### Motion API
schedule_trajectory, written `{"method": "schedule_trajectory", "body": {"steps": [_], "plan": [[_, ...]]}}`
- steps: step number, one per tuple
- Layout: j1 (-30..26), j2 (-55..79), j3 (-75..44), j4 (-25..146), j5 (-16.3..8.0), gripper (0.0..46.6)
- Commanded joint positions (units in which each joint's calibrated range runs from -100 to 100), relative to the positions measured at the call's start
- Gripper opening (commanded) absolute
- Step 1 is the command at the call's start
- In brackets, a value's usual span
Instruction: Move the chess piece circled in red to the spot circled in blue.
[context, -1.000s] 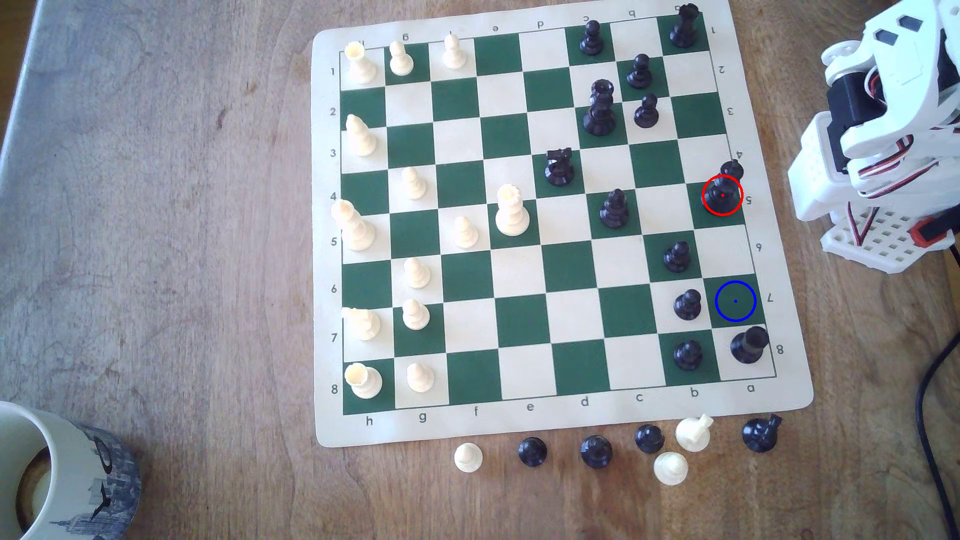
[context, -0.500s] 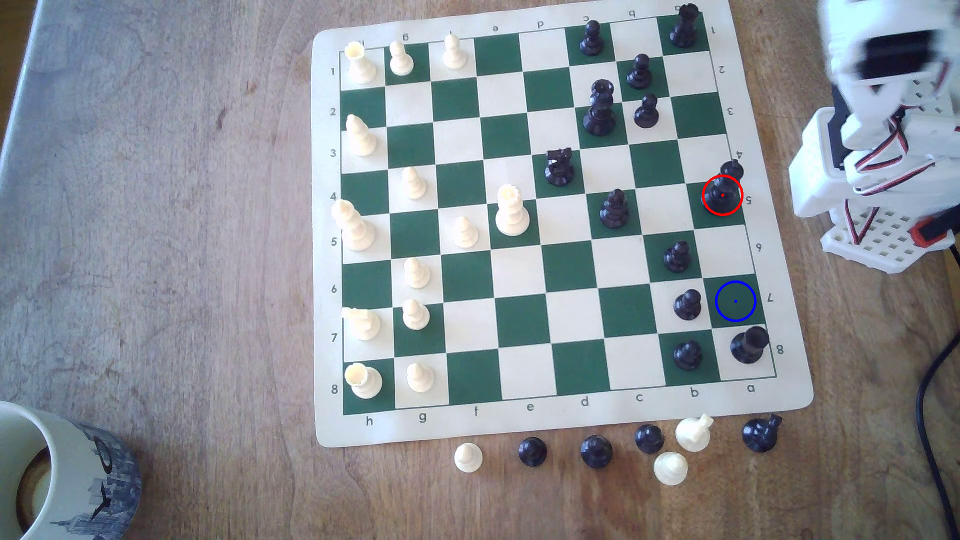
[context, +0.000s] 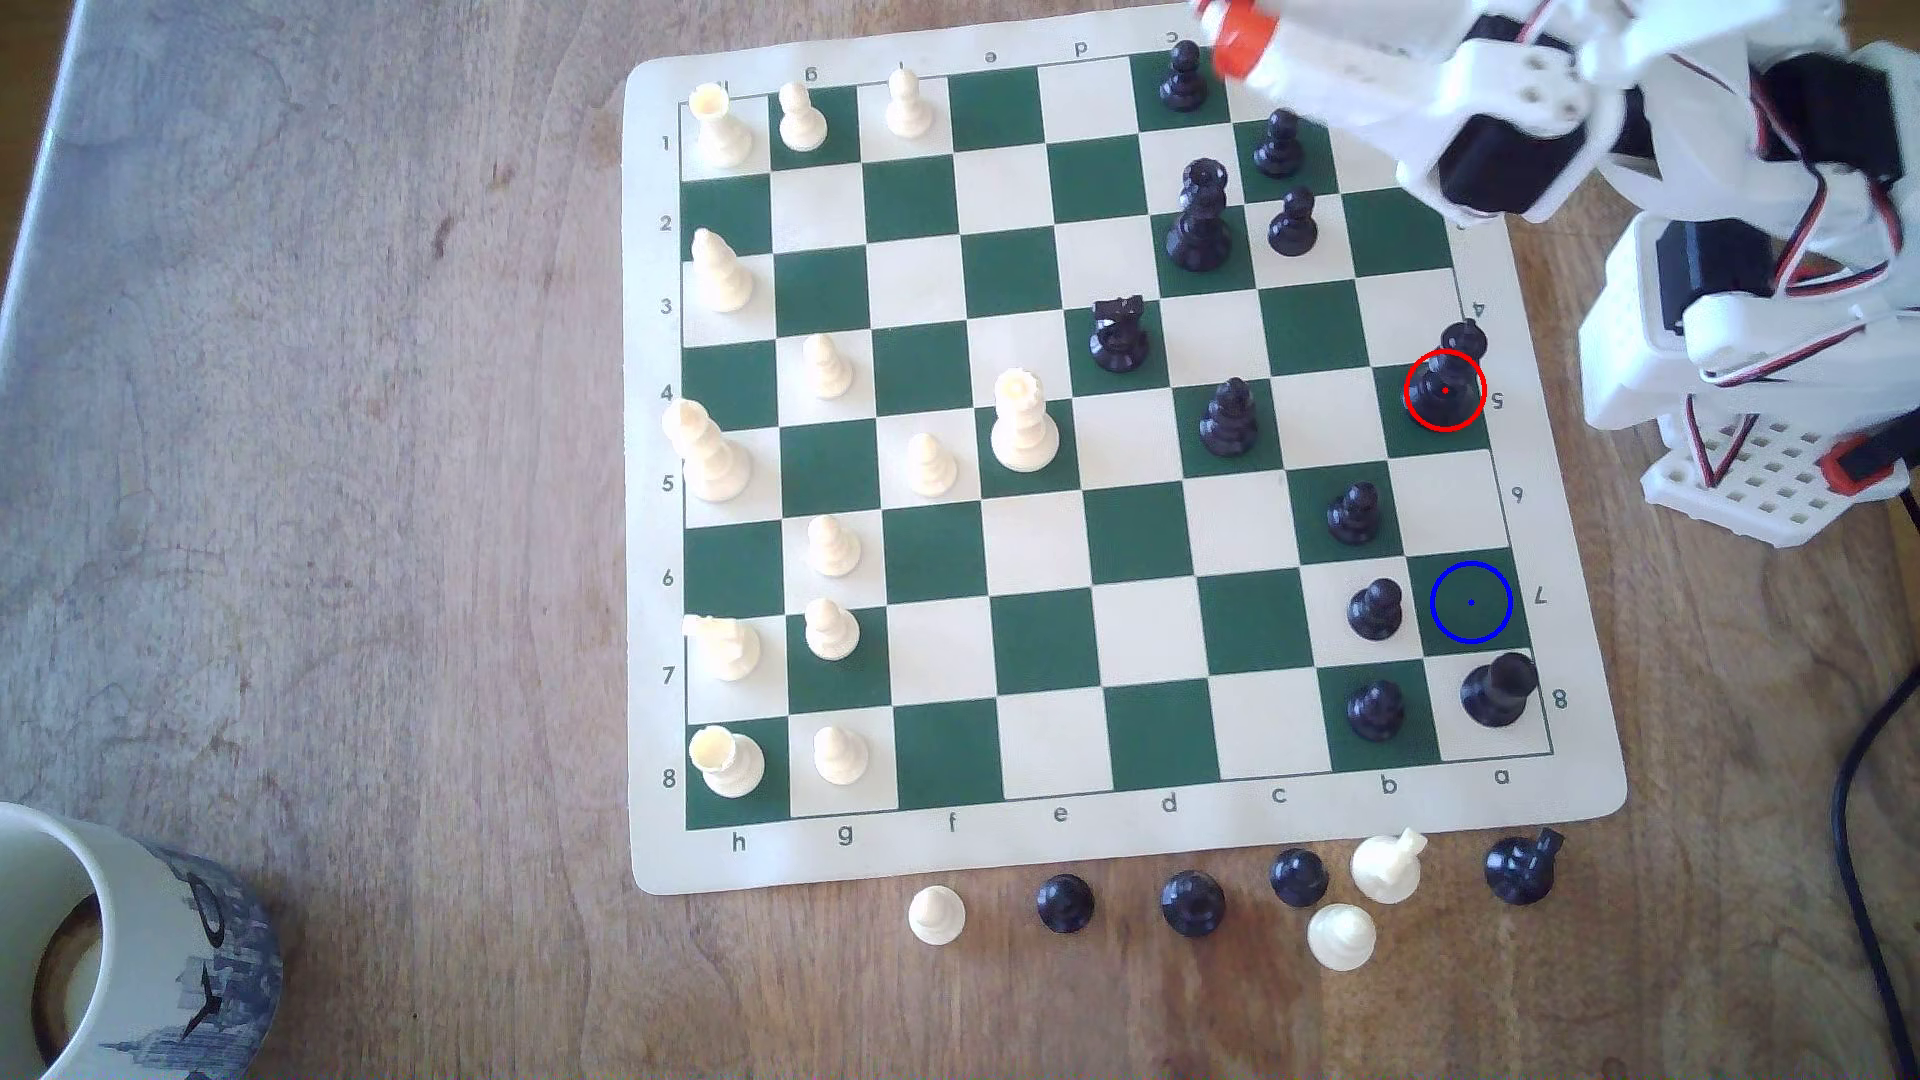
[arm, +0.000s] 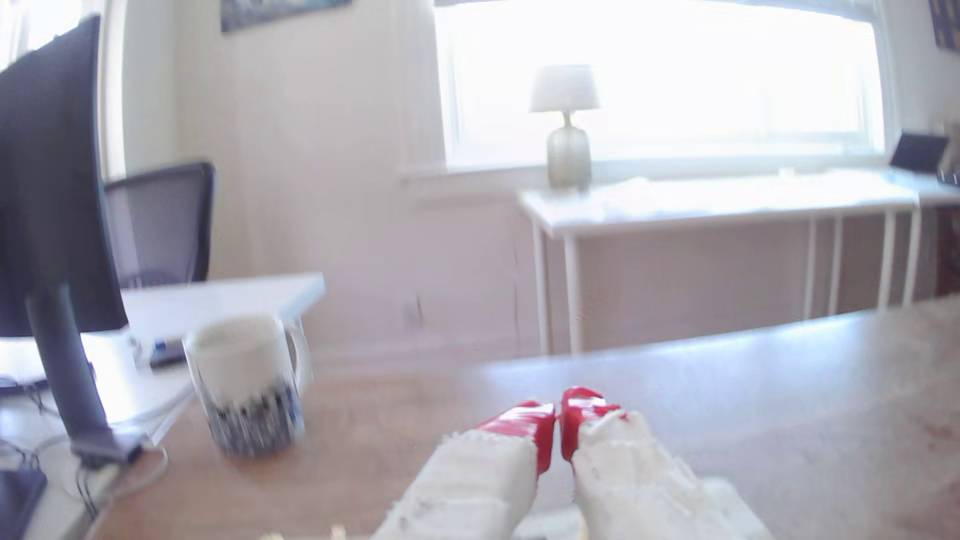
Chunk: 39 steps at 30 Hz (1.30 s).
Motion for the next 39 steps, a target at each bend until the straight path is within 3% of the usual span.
{"method": "schedule_trajectory", "body": {"steps": [1, 7, 9, 10, 11, 17, 23, 34, 39], "plan": [[4.43, 0.06, -12.4, 27.59, -0.1, 0.1], [4.67, 5.91, -19.01, 37.01, -2.44, 0.6], [4.98, 8.12, -22.46, 42.25, -2.74, 4.7], [6.15, 9.9, -25.45, 47.17, -2.54, 9.7], [6.54, 11.09, -27.08, 48.97, -2.39, 10.7], [8.81, 24.33, -36.88, 62.89, -1.95, 10.7], [9.2, 27.98, -36.42, 70.51, -2.39, 17.2], [7.8, 34.86, -35.7, 73.29, -3.13, 19.2], [3.81, 35.54, -29.62, 72.06, -2.78, 15.7]]}}
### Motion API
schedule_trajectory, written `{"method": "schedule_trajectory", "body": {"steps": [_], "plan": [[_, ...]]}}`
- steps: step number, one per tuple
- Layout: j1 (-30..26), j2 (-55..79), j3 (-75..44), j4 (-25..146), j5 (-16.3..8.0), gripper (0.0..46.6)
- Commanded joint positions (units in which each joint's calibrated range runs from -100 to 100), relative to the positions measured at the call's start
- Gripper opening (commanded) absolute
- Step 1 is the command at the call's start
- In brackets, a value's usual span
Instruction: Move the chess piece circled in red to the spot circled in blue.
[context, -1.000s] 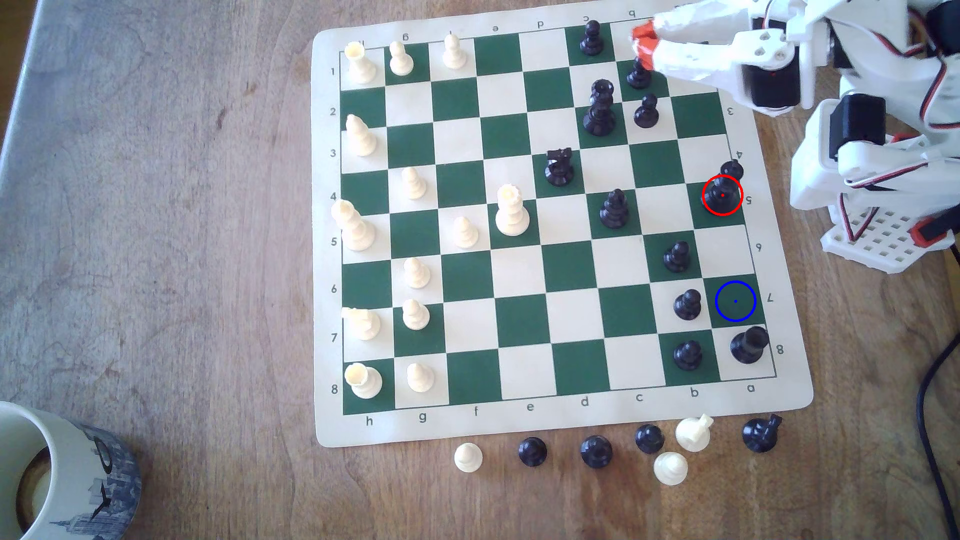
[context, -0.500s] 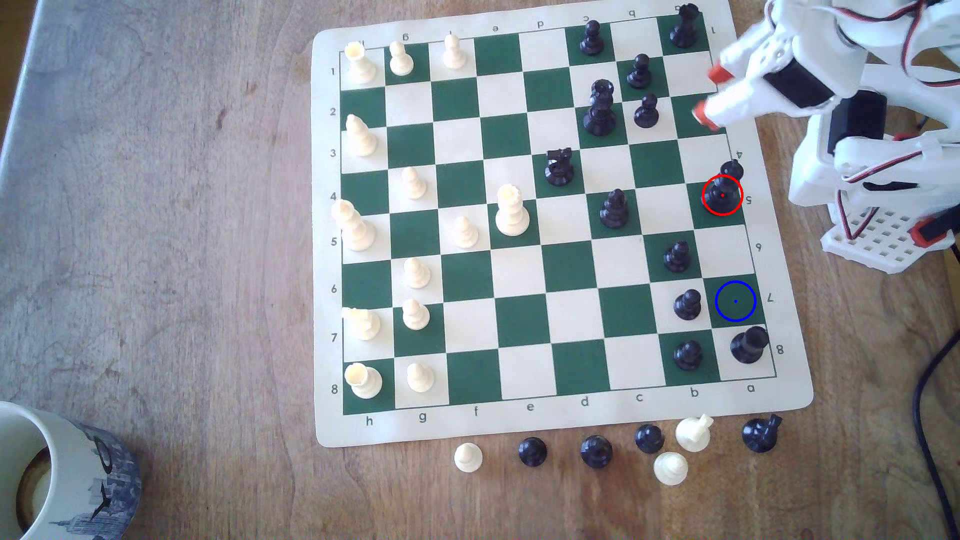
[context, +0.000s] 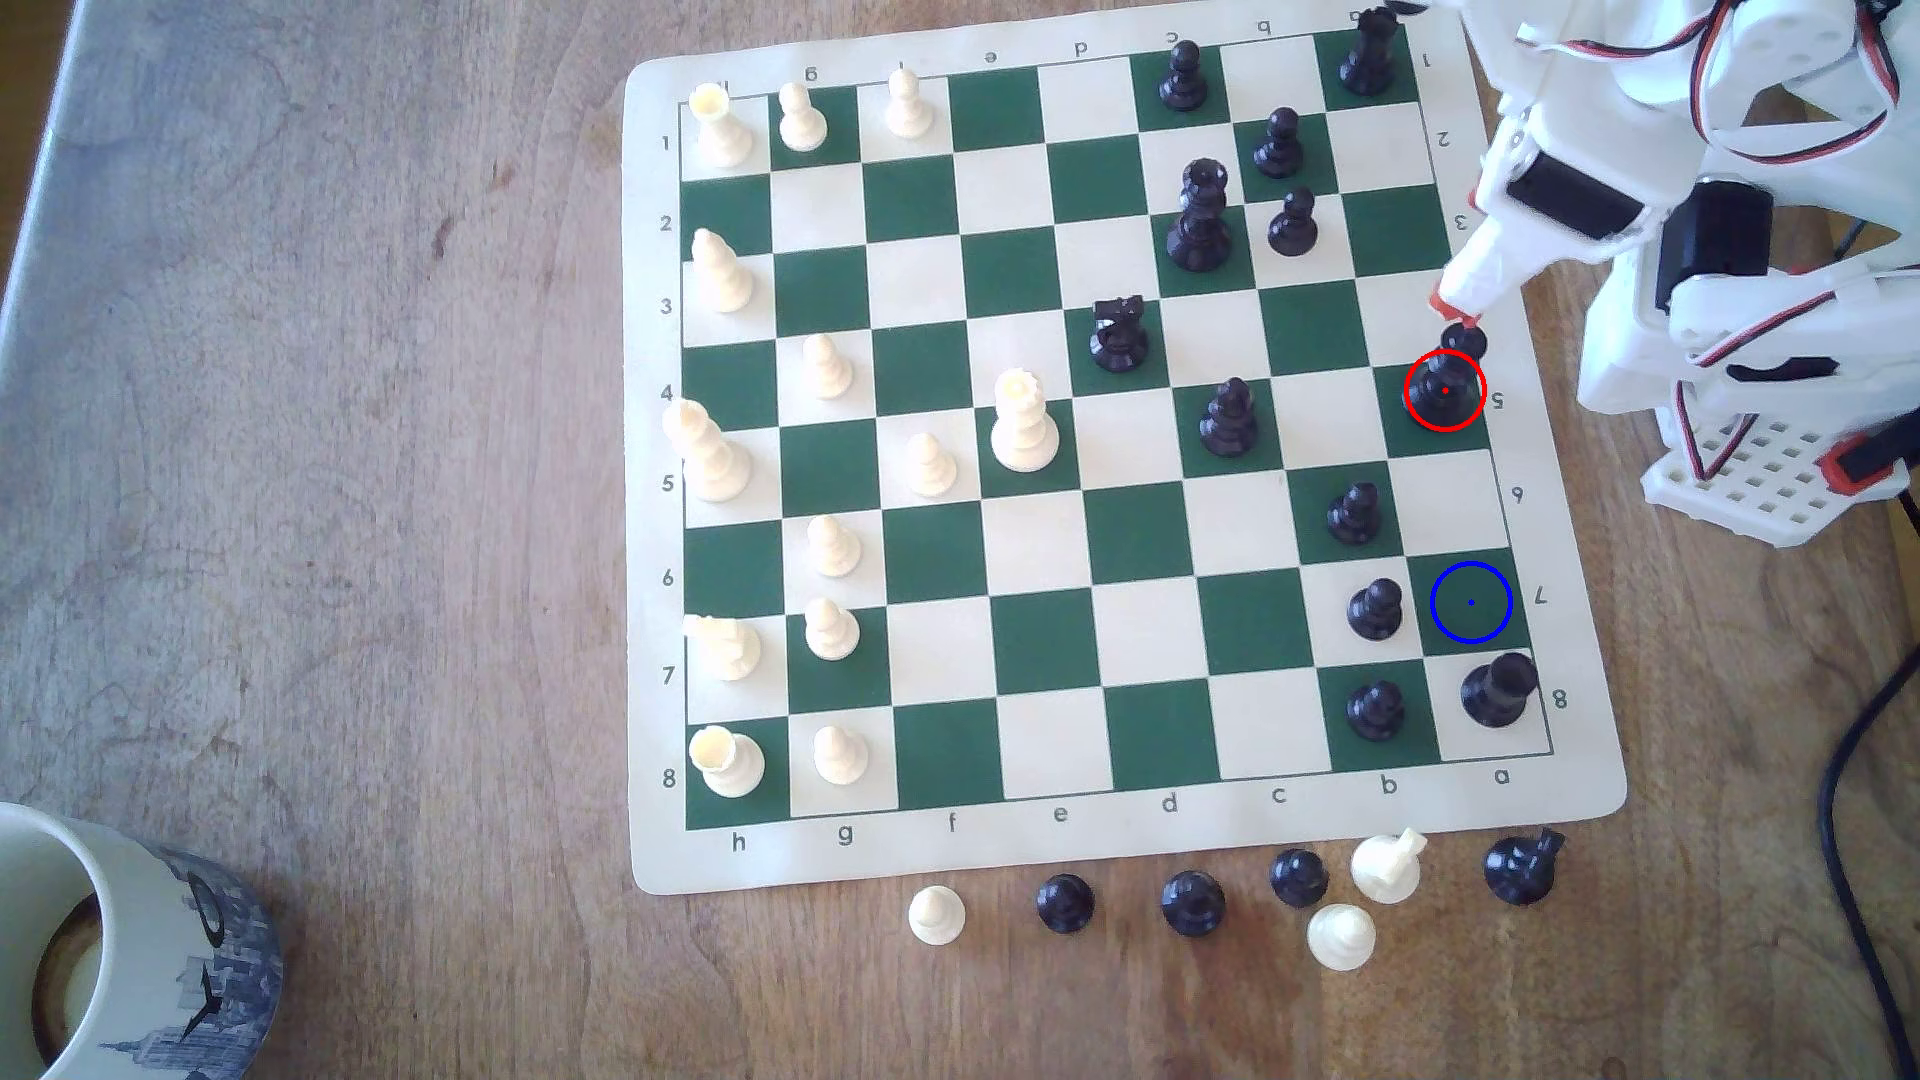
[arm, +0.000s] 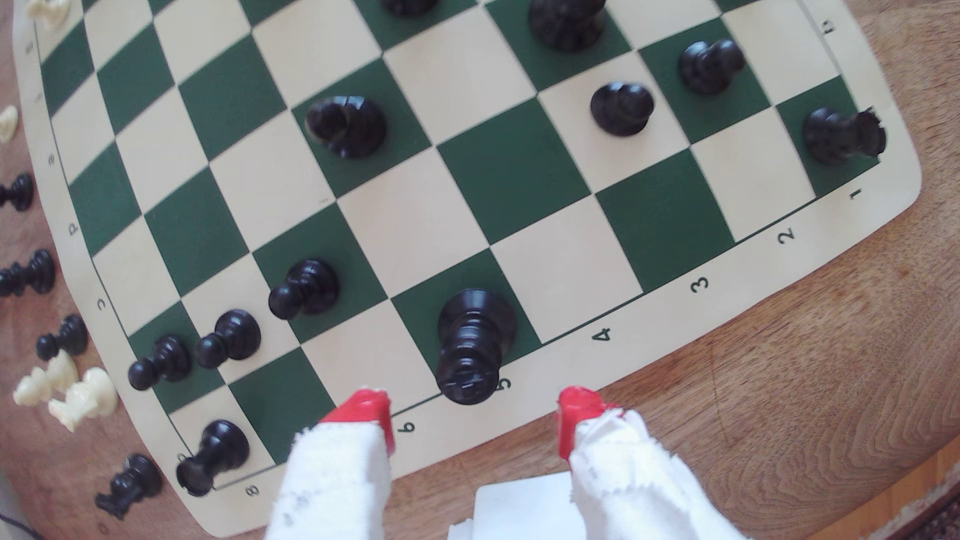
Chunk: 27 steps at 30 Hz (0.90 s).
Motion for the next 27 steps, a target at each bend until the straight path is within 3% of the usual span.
{"method": "schedule_trajectory", "body": {"steps": [1, 10, 27], "plan": [[-3.62, 1.79, 4.0, -1.83, 0.34, 14.9], [-4.16, 3.65, 11.17, -7.56, 1.76, 15.7], [-6.98, 4.5, 15.79, -12.15, 1.32, 13.5]]}}
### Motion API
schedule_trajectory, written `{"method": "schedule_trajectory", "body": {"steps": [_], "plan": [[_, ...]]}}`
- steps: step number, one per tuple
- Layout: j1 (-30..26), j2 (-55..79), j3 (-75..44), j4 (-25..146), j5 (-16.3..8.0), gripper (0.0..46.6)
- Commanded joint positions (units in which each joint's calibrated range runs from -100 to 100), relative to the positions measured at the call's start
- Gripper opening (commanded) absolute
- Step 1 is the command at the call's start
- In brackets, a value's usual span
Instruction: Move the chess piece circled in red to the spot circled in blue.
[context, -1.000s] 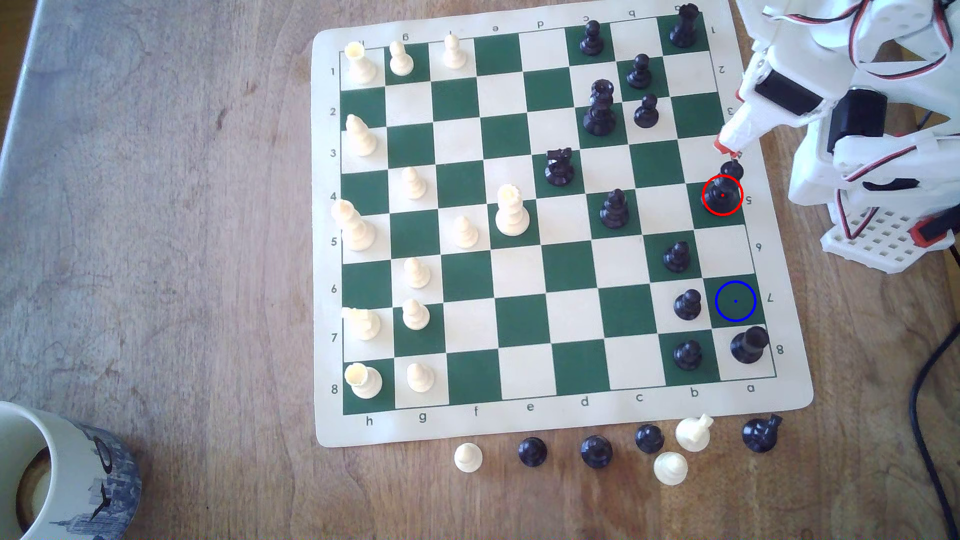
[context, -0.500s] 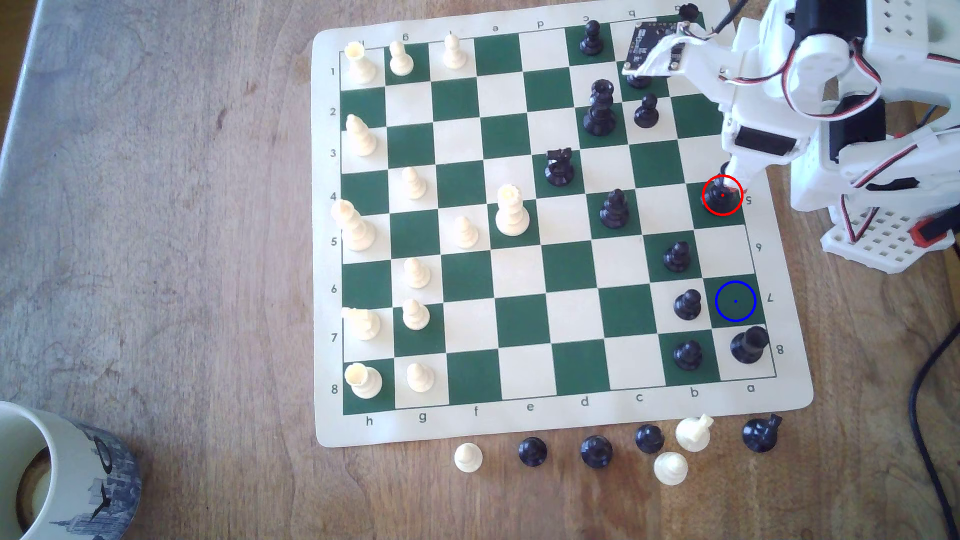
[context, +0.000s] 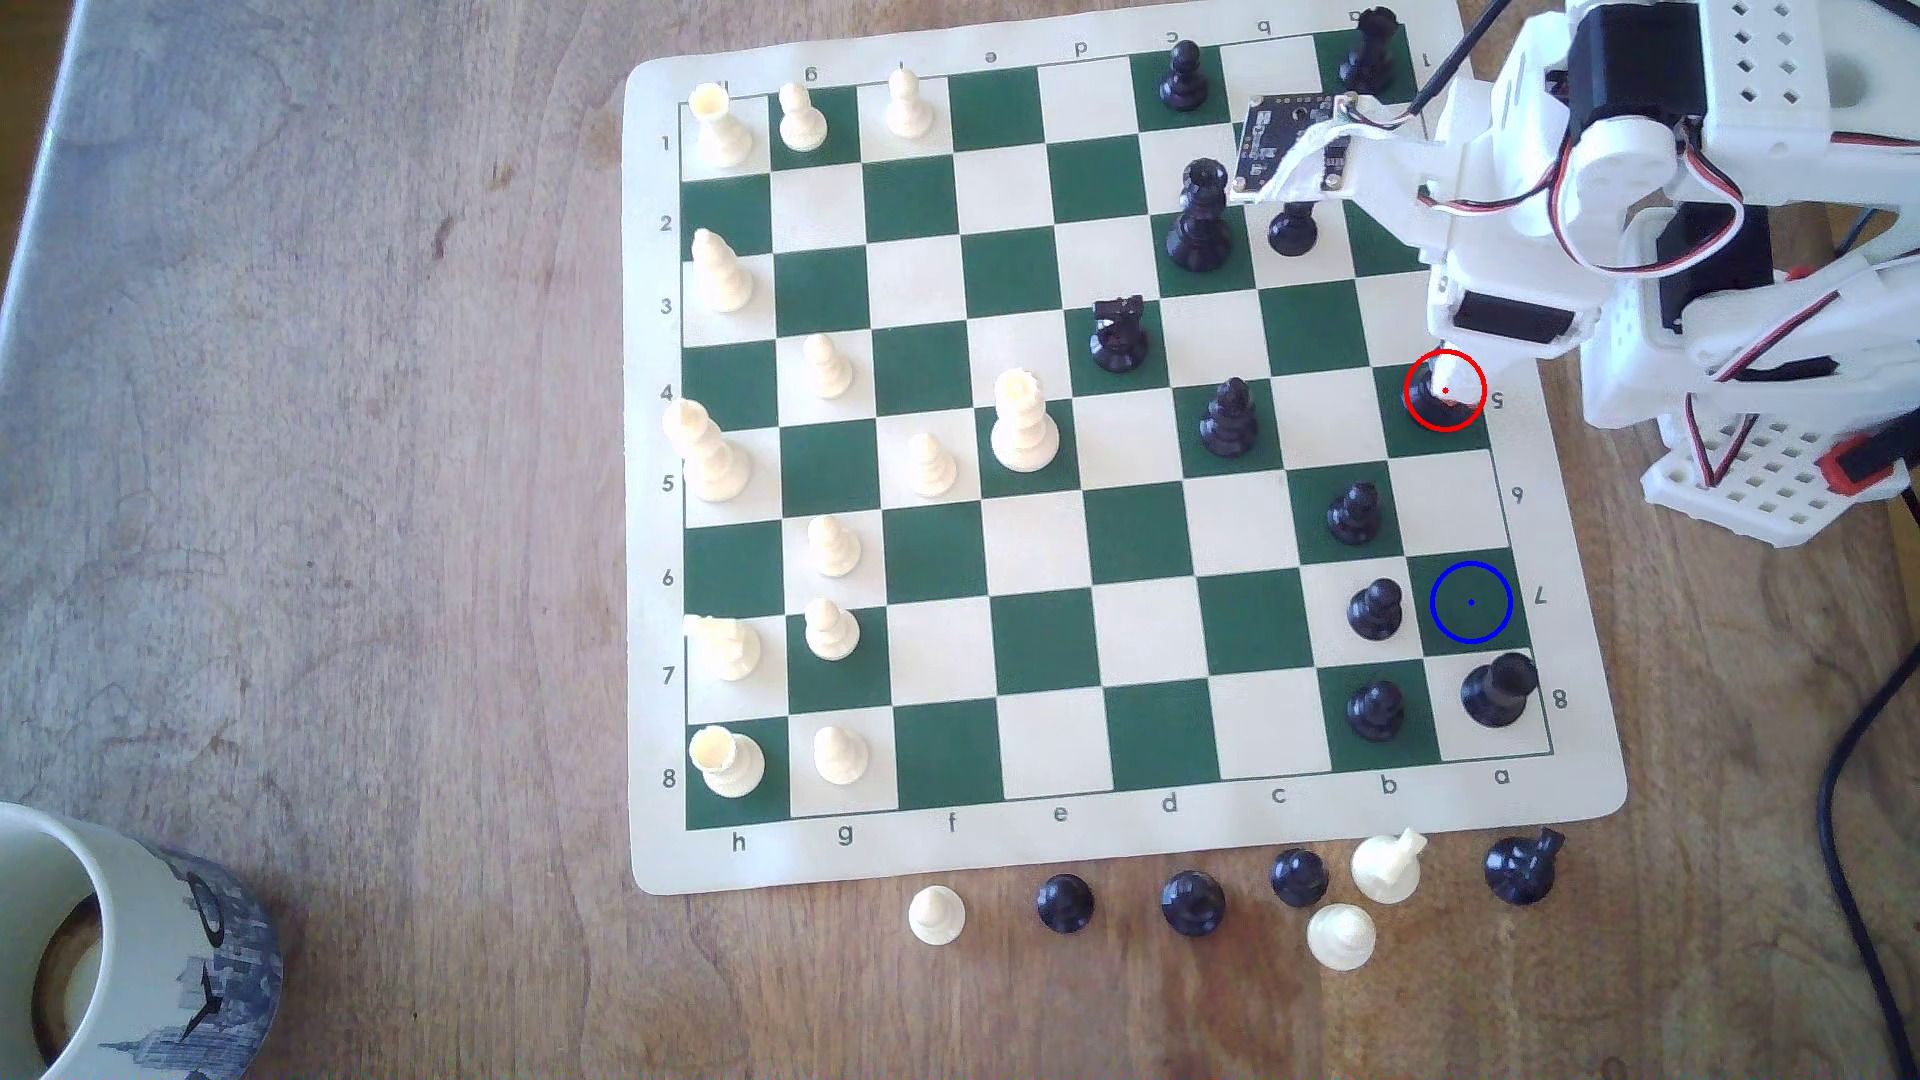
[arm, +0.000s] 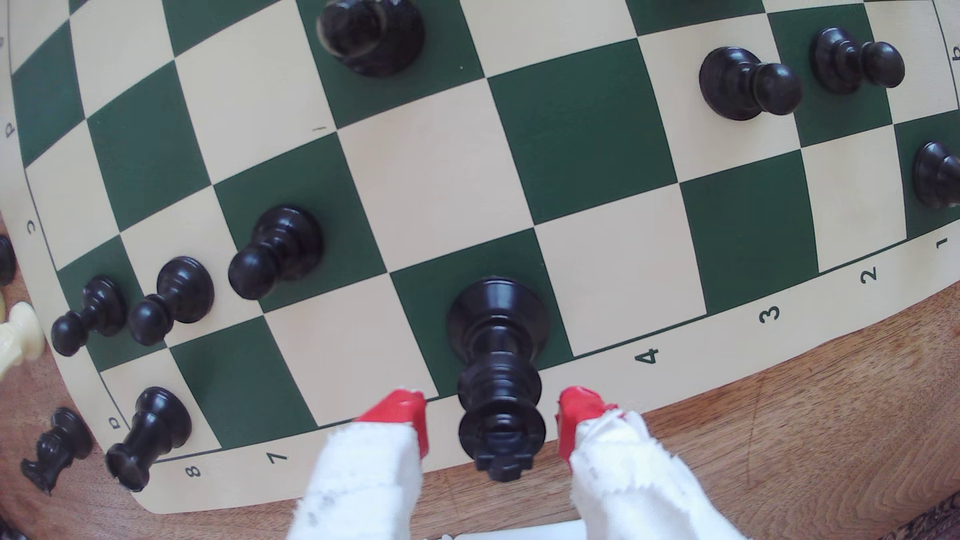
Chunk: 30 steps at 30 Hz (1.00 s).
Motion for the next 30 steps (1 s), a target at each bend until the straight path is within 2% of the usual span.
{"method": "schedule_trajectory", "body": {"steps": [1, 22, 30], "plan": [[-0.87, 1.49, 0.06, -0.19, -0.29, 13.3], [-2.83, 3.36, 0.34, -1.42, -0.49, 9.7], [-2.98, 3.27, -0.03, -1.17, -0.54, 4.7]]}}
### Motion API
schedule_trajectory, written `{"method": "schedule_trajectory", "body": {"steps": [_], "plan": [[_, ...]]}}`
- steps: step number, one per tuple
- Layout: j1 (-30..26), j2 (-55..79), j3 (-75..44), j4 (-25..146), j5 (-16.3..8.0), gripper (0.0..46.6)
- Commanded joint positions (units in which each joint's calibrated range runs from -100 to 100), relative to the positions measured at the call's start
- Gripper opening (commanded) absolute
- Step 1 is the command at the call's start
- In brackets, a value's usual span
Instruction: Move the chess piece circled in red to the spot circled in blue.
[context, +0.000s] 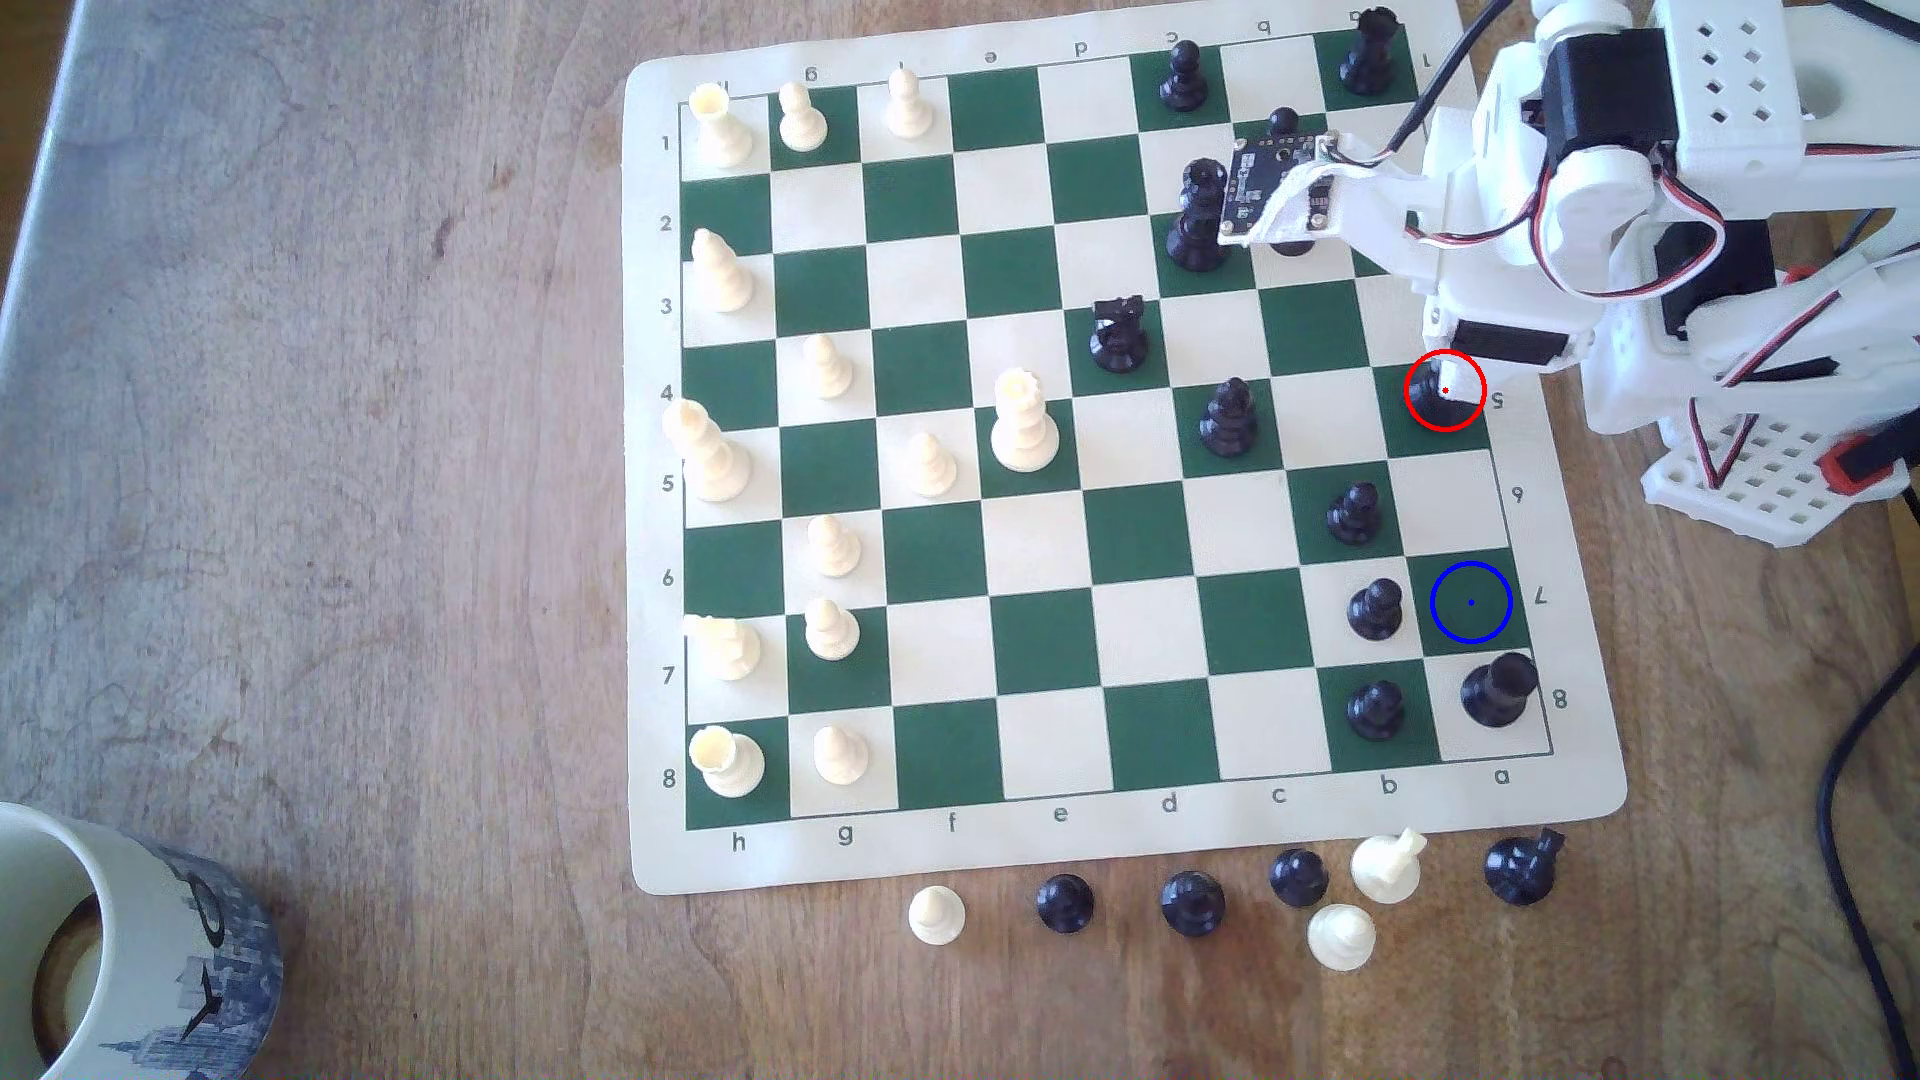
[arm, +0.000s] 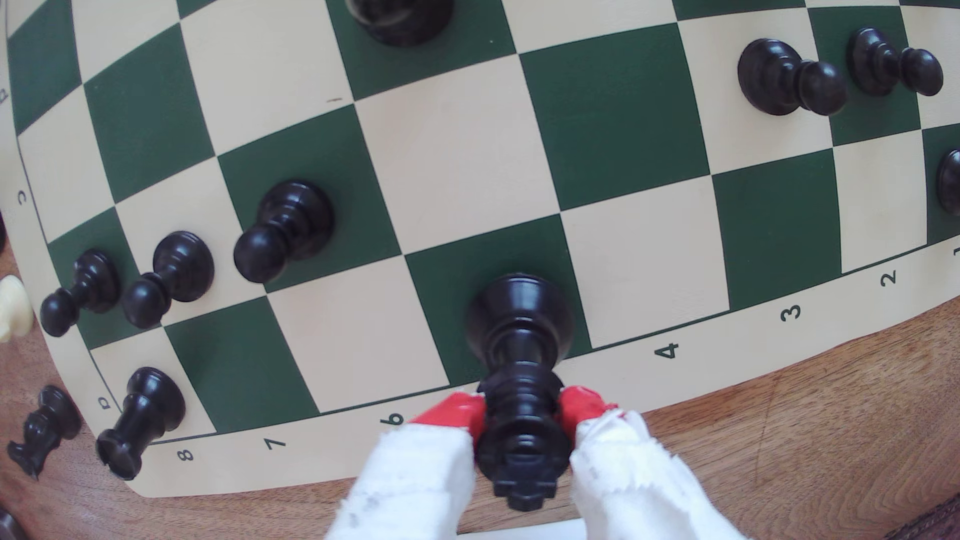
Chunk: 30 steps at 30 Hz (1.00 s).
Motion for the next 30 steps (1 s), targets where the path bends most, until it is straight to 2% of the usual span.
{"method": "schedule_trajectory", "body": {"steps": [1, 5, 10, 11, 14, 20, 24, 30], "plan": [[-0.33, 0.01, -1.2, 0.26, -0.1, 4.1], [-0.41, 0.77, -5.83, 3.29, 0.1, 1.9], [-1.03, 3.83, -22.14, 12.06, 0.05, 1.4], [-2.52, 4.42, -26.41, 13.86, -0.44, 1.4], [-6.2, 4.68, -29.04, 14.19, -1.61, 1.3], [-22.93, 6.03, -28.04, 9.19, -4.54, 0.5], [-28.25, 7.48, -24.68, 3.29, -4.44, 0.5], [-32.95, 11.38, -16.8, -3.75, -4.49, 0.5]]}}
